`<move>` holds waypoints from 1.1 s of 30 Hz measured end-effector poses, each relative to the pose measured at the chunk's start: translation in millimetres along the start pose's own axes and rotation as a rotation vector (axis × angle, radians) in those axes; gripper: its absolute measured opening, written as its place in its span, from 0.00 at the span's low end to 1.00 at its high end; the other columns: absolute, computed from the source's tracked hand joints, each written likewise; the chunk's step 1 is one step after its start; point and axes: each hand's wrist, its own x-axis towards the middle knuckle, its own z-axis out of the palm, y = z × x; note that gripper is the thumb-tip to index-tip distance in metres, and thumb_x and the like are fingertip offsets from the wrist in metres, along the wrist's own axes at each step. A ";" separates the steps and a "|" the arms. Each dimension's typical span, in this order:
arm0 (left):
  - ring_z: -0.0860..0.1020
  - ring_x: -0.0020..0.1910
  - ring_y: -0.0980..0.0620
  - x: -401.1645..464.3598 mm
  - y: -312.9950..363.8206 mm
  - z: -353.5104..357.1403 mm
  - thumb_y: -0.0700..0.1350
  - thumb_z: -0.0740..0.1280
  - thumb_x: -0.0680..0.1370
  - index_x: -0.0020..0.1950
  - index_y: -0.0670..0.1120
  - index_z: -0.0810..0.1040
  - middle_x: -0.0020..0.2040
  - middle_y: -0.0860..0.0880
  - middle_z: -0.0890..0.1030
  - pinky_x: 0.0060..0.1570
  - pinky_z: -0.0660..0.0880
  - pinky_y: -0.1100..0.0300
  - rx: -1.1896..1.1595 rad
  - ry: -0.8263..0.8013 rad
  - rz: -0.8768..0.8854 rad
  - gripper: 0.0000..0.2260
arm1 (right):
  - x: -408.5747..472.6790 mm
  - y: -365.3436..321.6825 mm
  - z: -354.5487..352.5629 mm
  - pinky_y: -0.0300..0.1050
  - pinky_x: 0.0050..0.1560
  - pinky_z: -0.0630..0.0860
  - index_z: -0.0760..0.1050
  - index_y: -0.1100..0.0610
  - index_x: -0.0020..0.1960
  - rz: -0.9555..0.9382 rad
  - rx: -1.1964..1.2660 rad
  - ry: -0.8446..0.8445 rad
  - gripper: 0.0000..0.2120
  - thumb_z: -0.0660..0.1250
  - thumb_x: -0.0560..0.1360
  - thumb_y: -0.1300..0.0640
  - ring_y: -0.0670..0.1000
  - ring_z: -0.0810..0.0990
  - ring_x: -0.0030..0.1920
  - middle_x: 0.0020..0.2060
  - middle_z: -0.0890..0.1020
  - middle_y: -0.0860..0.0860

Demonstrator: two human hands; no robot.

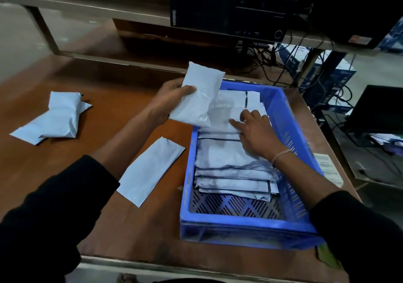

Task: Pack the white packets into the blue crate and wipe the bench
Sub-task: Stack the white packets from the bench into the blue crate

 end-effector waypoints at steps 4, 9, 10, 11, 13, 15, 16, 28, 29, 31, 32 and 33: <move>0.86 0.51 0.46 -1.9 2.8 8.5 0.48 0.73 0.79 0.63 0.43 0.81 0.55 0.45 0.87 0.49 0.82 0.53 0.065 -0.113 0.056 0.15 | 2.5 15.0 -18.1 0.53 0.51 0.70 0.77 0.53 0.67 0.149 0.222 0.102 0.22 0.67 0.74 0.58 0.64 0.74 0.56 0.57 0.77 0.56; 0.87 0.50 0.45 -0.1 16.7 27.2 0.52 0.76 0.76 0.59 0.41 0.83 0.50 0.44 0.88 0.50 0.82 0.50 0.245 -0.295 0.059 0.18 | -10.8 20.5 -63.7 0.54 0.60 0.68 0.69 0.55 0.71 0.125 0.297 0.394 0.33 0.71 0.67 0.52 0.60 0.70 0.61 0.65 0.72 0.56; 0.86 0.50 0.45 1.1 19.1 32.0 0.52 0.76 0.76 0.58 0.41 0.83 0.50 0.43 0.88 0.50 0.82 0.51 0.266 -0.332 0.056 0.17 | -13.0 18.8 -68.6 0.55 0.60 0.68 0.68 0.54 0.71 0.069 0.240 0.358 0.35 0.71 0.67 0.48 0.59 0.70 0.63 0.67 0.71 0.54; 0.86 0.49 0.46 1.5 21.6 36.8 0.52 0.76 0.76 0.58 0.41 0.84 0.51 0.43 0.87 0.50 0.82 0.51 0.281 -0.371 0.047 0.17 | -15.0 17.1 -70.8 0.55 0.60 0.68 0.70 0.53 0.70 0.016 0.190 0.333 0.34 0.71 0.67 0.46 0.58 0.70 0.63 0.67 0.72 0.52; 0.86 0.47 0.48 1.8 25.3 46.7 0.52 0.75 0.77 0.59 0.42 0.84 0.52 0.43 0.87 0.49 0.82 0.54 0.305 -0.459 0.020 0.17 | -19.8 14.7 -67.7 0.57 0.57 0.70 0.74 0.54 0.64 -0.060 0.144 0.345 0.28 0.72 0.67 0.48 0.59 0.74 0.60 0.62 0.76 0.51; 0.84 0.46 0.53 1.3 25.8 55.2 0.53 0.74 0.78 0.59 0.44 0.84 0.51 0.46 0.87 0.46 0.81 0.58 0.366 -0.540 0.008 0.16 | -26.3 11.9 -65.5 0.57 0.51 0.71 0.76 0.57 0.57 -0.092 0.137 0.372 0.21 0.71 0.65 0.54 0.60 0.75 0.52 0.53 0.78 0.53; 0.84 0.45 0.55 0.9 24.3 58.6 0.54 0.73 0.79 0.58 0.45 0.85 0.50 0.49 0.87 0.46 0.81 0.59 0.415 -0.556 0.022 0.15 | -30.3 11.5 -65.4 0.57 0.48 0.71 0.76 0.58 0.55 -0.097 0.130 0.366 0.20 0.70 0.64 0.55 0.60 0.75 0.48 0.50 0.78 0.53; 0.81 0.57 0.58 -20.1 10.0 64.7 0.63 0.73 0.75 0.63 0.55 0.81 0.58 0.57 0.83 0.59 0.80 0.50 0.975 -0.607 0.349 0.21 | -64.7 5.1 -38.7 0.56 0.38 0.72 0.72 0.57 0.51 -0.161 0.071 0.090 0.18 0.72 0.64 0.54 0.58 0.71 0.42 0.46 0.73 0.54; 0.79 0.60 0.56 -23.7 9.8 66.7 0.64 0.73 0.75 0.66 0.55 0.80 0.62 0.55 0.81 0.62 0.78 0.50 1.027 -0.618 0.352 0.23 | -63.8 3.2 -36.2 0.56 0.38 0.72 0.72 0.57 0.52 -0.151 0.076 0.090 0.18 0.73 0.66 0.54 0.58 0.71 0.42 0.46 0.73 0.54; 0.76 0.66 0.50 -27.8 7.4 70.8 0.65 0.73 0.74 0.71 0.53 0.77 0.67 0.51 0.77 0.66 0.74 0.49 1.143 -0.631 0.377 0.29 | -60.4 0.2 -30.2 0.56 0.39 0.73 0.74 0.57 0.53 -0.152 0.075 0.094 0.17 0.74 0.69 0.51 0.58 0.72 0.43 0.47 0.73 0.54; 0.74 0.68 0.48 -28.3 5.3 72.8 0.65 0.73 0.73 0.73 0.51 0.75 0.69 0.49 0.75 0.67 0.73 0.48 1.204 -0.640 0.401 0.32 | -58.7 -0.8 -27.9 0.55 0.40 0.72 0.75 0.57 0.53 -0.162 0.086 0.103 0.17 0.74 0.72 0.48 0.57 0.72 0.44 0.47 0.74 0.54; 0.73 0.69 0.46 -28.1 3.4 74.8 0.64 0.73 0.74 0.75 0.50 0.73 0.71 0.47 0.74 0.68 0.72 0.48 1.274 -0.657 0.409 0.34 | -58.1 -1.4 -26.7 0.54 0.41 0.72 0.76 0.57 0.54 -0.164 0.115 0.116 0.18 0.71 0.74 0.44 0.57 0.72 0.45 0.48 0.74 0.54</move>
